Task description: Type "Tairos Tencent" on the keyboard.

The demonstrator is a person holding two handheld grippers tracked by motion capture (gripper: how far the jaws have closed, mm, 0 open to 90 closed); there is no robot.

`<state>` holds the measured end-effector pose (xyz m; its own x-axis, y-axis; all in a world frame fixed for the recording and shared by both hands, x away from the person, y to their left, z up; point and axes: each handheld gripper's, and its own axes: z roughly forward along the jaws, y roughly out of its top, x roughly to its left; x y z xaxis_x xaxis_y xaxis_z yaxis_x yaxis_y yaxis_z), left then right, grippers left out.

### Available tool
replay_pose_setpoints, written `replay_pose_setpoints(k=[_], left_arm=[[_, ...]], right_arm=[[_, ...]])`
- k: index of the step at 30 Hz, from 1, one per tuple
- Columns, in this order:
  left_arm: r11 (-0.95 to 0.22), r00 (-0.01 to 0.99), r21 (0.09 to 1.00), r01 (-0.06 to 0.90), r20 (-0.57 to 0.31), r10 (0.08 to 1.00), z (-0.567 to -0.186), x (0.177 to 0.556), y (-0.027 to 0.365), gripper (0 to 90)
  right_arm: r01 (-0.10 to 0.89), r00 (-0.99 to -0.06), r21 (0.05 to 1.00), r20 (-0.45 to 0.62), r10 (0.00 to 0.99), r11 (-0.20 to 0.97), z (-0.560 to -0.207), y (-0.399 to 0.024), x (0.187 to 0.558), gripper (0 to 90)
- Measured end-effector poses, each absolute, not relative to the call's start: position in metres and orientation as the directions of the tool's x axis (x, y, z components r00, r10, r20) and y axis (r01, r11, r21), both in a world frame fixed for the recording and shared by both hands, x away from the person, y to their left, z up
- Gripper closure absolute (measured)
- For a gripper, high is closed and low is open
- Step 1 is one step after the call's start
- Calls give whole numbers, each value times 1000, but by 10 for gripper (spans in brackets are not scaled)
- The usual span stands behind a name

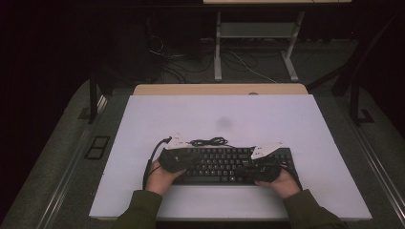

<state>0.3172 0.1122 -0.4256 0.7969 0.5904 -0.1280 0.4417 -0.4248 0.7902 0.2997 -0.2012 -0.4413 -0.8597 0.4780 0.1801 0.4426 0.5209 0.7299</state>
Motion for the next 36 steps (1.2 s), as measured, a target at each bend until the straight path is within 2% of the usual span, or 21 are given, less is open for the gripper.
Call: replay_pose_setpoints(k=[23,36], left_arm=[[-501,800,731,464,-102,592,-434,321,107,893],[-474,796,746,468,-122,593,-431,321,109,893]], right_arm=[[443,-860,730,180,478,521,-441,-201,300,895],[440,-861,730,177,477,523,-441,-201,300,895]])
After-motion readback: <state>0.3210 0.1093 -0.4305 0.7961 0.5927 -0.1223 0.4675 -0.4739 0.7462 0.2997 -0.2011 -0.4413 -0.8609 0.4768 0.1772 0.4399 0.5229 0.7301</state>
